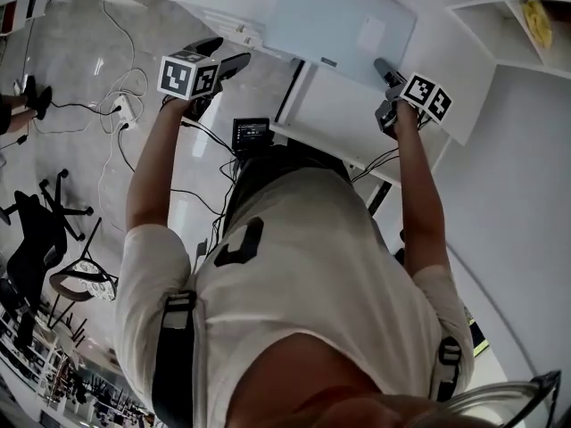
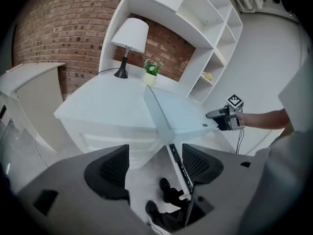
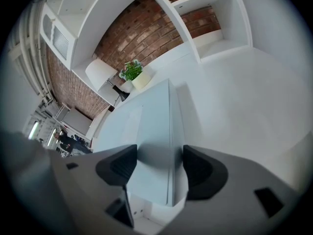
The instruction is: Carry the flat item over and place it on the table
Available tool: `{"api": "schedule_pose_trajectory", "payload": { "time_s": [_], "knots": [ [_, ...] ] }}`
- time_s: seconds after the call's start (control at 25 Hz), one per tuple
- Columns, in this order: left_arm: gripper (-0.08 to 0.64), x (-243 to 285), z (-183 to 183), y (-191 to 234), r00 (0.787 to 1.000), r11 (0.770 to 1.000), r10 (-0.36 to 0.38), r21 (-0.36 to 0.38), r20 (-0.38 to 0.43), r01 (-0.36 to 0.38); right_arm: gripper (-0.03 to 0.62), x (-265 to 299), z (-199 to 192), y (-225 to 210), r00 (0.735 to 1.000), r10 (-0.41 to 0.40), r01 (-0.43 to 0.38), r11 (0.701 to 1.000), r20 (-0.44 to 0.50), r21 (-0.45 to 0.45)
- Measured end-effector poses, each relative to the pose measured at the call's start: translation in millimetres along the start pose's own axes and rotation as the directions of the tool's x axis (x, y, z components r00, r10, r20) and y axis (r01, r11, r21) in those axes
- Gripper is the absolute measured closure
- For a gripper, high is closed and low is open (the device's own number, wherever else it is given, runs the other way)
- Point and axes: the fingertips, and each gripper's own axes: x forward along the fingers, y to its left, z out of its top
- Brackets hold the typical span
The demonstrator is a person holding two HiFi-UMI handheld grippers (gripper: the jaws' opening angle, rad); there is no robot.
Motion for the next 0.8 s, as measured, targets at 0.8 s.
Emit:
{"api": "schedule_pose_trajectory", "payload": {
  "time_s": [0.8],
  "knots": [
    [0.221,49.5,44.8,-53.7,0.995,0.997,-0.015,0.076,0.101,0.007,0.287,1.8,-1.9,-5.1,0.999,-0.023,0.021,0.999,0.05,0.045]
  ]
}}
